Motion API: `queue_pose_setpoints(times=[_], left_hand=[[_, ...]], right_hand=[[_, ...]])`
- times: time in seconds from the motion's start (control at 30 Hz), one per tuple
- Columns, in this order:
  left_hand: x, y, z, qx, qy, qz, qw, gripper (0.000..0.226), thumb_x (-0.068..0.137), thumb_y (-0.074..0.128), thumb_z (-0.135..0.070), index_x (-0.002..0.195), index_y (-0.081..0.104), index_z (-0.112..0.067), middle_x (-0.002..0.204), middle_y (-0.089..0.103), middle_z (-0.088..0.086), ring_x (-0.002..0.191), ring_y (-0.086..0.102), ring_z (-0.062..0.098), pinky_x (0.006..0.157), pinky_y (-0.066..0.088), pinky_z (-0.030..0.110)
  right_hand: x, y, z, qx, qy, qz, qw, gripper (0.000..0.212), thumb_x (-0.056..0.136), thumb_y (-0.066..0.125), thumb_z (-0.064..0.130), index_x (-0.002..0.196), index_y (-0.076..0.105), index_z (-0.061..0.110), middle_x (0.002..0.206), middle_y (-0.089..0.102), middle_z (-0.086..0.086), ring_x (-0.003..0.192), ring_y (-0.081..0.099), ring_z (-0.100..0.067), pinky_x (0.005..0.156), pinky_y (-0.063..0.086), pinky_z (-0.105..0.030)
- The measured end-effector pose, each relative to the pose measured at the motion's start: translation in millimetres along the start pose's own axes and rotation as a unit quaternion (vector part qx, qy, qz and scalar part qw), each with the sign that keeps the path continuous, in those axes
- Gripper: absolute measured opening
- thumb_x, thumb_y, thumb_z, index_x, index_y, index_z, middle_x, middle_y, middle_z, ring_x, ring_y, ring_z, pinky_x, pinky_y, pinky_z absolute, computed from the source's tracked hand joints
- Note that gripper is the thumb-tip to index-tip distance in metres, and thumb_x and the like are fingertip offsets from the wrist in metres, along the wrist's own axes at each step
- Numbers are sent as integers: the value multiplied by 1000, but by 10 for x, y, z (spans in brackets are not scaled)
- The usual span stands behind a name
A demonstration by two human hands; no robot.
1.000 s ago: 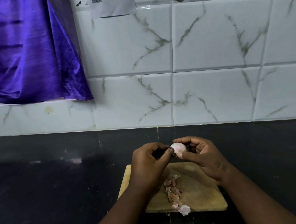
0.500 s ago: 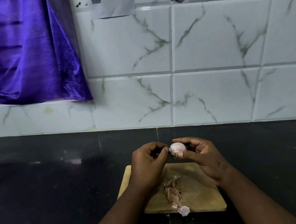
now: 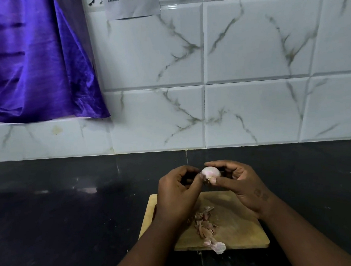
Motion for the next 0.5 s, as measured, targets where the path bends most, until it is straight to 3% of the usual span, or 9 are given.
queue_pose_setpoints(times=[0.1, 0.27, 0.37, 0.5], left_hand=[[21, -32, 10, 30, 8, -16, 999, 13, 93, 76, -12, 93, 80, -24, 84, 78, -11, 80, 73, 2, 68, 56, 16], [20, -30, 59, 33, -7, -14, 999, 17, 94, 71, -13, 85, 74, -27, 81, 73, -5, 75, 69, 14, 69, 61, 44], [10, -11, 63, 3, -12, -6, 1000, 15, 96, 67, -16, 86, 70, -27, 83, 71, 0, 78, 68, 22, 71, 60, 52], [-3, 6, -20, -7, 5, 4, 1000, 8, 97, 72, -22, 93, 70, -29, 85, 74, -5, 77, 69, 10, 68, 60, 31]], right_hand=[[-1, 18, -6, -6, -1, 7, 1000, 37, 80, 79, -3, 112, 78, 14, 114, 78, -9, 109, 73, -26, 93, 59, -40], [-2, 12, 2, 12, 6, 9, 1000, 39, 77, 80, 3, 115, 77, 12, 116, 77, -10, 113, 72, -27, 96, 56, -41], [-8, 5, 13, 20, 3, 8, 1000, 40, 75, 80, 5, 115, 77, 10, 116, 77, -10, 112, 72, -28, 95, 57, -38], [-5, 28, 9, 6, -1, 11, 1000, 37, 82, 75, -7, 115, 76, 8, 114, 77, -11, 110, 72, -27, 90, 59, -34]])
Point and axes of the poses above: each hand's wrist, its own x-axis towards the middle knuckle, its own y-axis out of the palm, z = x × y, the point moved 8 cm from there along x, towards the middle knuckle
